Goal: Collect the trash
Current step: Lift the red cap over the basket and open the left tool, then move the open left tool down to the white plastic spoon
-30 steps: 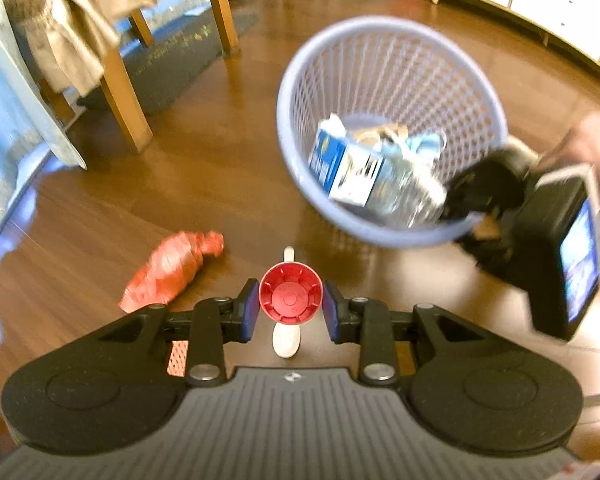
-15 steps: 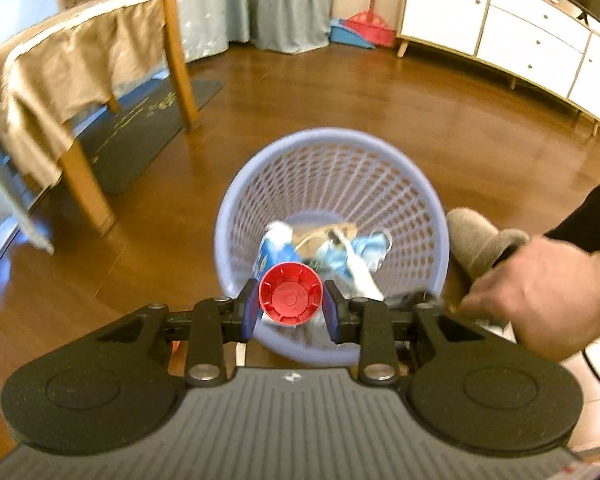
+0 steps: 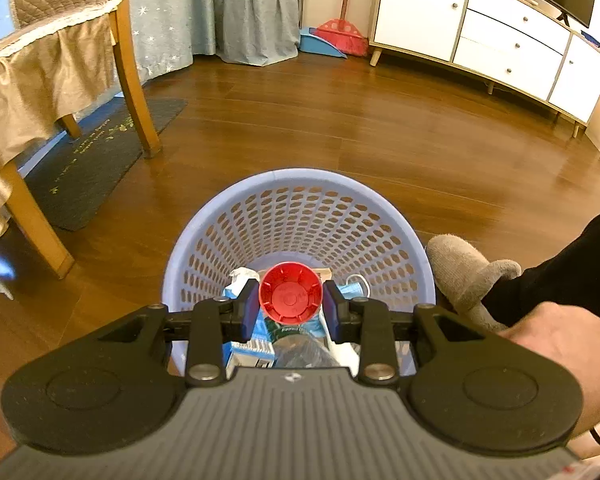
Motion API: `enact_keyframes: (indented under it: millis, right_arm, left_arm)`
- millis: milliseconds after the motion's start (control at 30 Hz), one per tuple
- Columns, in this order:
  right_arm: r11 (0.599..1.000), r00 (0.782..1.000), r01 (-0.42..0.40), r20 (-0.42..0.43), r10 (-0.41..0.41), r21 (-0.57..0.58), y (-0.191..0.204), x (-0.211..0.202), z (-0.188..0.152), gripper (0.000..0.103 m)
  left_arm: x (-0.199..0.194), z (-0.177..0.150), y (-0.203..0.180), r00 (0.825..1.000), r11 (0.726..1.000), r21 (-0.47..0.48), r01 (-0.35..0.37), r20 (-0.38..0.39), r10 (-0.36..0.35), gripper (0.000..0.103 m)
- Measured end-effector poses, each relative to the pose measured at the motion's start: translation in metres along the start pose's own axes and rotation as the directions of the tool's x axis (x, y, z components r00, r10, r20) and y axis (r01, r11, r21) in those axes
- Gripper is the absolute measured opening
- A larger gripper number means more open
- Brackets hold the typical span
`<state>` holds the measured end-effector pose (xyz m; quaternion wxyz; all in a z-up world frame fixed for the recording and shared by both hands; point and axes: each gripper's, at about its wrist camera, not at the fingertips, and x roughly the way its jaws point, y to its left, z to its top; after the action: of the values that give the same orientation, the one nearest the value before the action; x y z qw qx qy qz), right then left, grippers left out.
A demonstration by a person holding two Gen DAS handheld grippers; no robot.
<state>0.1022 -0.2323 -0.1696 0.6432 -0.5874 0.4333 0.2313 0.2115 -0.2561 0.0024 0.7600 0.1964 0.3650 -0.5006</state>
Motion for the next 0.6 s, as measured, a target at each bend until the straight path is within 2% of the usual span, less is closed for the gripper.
enact_keyframes:
  millis: [100,167,333,600]
  right_arm:
    - [1.0,1.0,-0.004,0.005,0.004,-0.002,0.0,-0.003,-0.003,0.009]
    - [1.0,1.0,-0.006,0.008,0.006,0.011,-0.003,-0.004,-0.004,0.009]
    - [0.999,1.0,0.002,0.005,-0.002,0.036,-0.01,-0.004,-0.006,0.009]
    - [0.999,1.0,0.0,-0.007,0.0,0.045,-0.013,-0.004,-0.006,0.01]
  left_arm:
    - [0.009,0.005,0.002,1.0,1.0,-0.027,0.011,0.023,-0.01,0.03]
    - [0.014,0.009,0.005,0.999,0.999,-0.045,0.006,0.034,-0.005,0.046]
    - [0.013,0.007,0.011,0.999,0.999,-0.045,-0.012,0.037,0.013,0.046]
    - [-0.019,-0.024,0.049,0.993,0.985,-0.125,-0.121,-0.001,0.122,0.049]
